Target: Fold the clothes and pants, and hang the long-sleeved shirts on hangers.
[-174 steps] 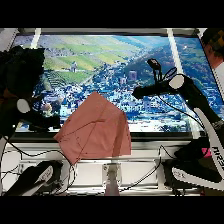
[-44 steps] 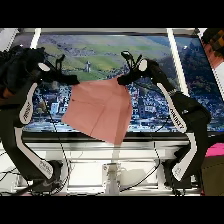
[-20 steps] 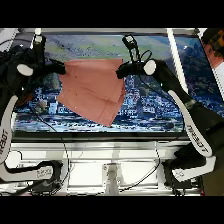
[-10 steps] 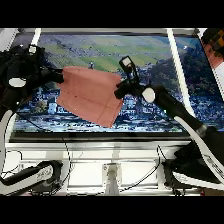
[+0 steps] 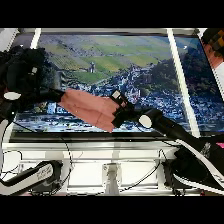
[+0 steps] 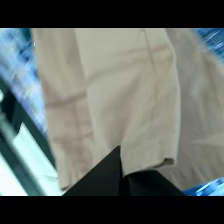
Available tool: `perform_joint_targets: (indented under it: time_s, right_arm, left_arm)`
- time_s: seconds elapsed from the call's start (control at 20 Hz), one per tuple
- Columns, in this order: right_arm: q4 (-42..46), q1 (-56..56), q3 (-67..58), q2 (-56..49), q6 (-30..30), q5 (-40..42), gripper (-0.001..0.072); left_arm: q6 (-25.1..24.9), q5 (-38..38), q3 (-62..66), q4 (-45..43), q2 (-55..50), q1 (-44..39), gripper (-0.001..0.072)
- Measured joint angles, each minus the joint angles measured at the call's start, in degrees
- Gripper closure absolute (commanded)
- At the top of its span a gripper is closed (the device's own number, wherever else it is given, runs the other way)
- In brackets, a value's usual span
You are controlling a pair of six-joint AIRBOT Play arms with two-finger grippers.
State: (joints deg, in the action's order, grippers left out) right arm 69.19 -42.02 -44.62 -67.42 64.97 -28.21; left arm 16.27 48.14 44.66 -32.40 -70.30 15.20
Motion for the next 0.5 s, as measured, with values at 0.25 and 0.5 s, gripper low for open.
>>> perform_joint_targets:
  time_s: [0.25, 0.5]
  right_arm:
    - [-0.85, -1.57, 2.71, 0.22, 1.60, -2.97, 0.0701]
    - [-4.92, -1.92, 4.02, 0.26, 3.02, -5.77, 0.0056]
  left_arm:
    - [0.28, 1.05, -3.10, -4.09, -1.25, 0.72, 0.0691]
    - [0.87, 0.61, -3.85, -5.77, -2.78, 1.14, 0.0022]
